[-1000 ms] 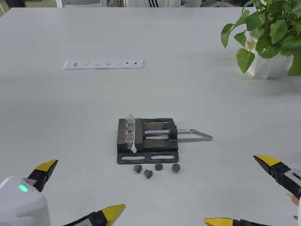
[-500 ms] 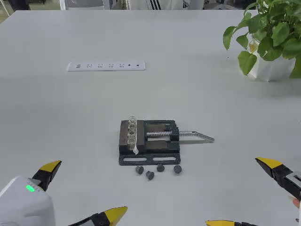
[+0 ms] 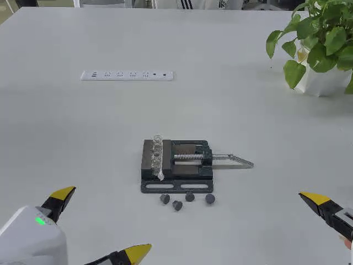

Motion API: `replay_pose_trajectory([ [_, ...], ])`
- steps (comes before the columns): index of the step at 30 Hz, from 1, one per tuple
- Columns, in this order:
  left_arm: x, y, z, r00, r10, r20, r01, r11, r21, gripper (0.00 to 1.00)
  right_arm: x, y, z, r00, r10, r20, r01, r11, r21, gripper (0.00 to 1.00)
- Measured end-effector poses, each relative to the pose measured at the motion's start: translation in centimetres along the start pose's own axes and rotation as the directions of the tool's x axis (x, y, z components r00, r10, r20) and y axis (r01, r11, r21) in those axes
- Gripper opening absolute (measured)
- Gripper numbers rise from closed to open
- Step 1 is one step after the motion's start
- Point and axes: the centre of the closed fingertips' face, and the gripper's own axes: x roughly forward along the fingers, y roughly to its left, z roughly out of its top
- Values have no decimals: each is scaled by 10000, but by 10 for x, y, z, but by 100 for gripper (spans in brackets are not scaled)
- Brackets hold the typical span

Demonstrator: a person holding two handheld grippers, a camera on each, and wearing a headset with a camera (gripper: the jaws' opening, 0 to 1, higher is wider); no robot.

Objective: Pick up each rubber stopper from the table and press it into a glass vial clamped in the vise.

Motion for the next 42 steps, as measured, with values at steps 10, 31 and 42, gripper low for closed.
replay_pose_trajectory([
  [10, -1, 1, 2, 9999, 40, 132, -40, 10000, -62, 94, 6, 2, 6, 9932, 863, -779, -948, 9891, -1124, 91],
  [31, 4, -3, 10, 9984, -534, 162, 543, 9969, -569, 96, 62, -16, 52, 8696, 3075, -3862, -4431, 8310, -3362, 61],
  [42, 10, 4, 17, 9985, -535, 81, 537, 9981, -301, 96, 95, -9, 41, 7988, 3394, -4967, -5429, 7624, -3521, 44],
])
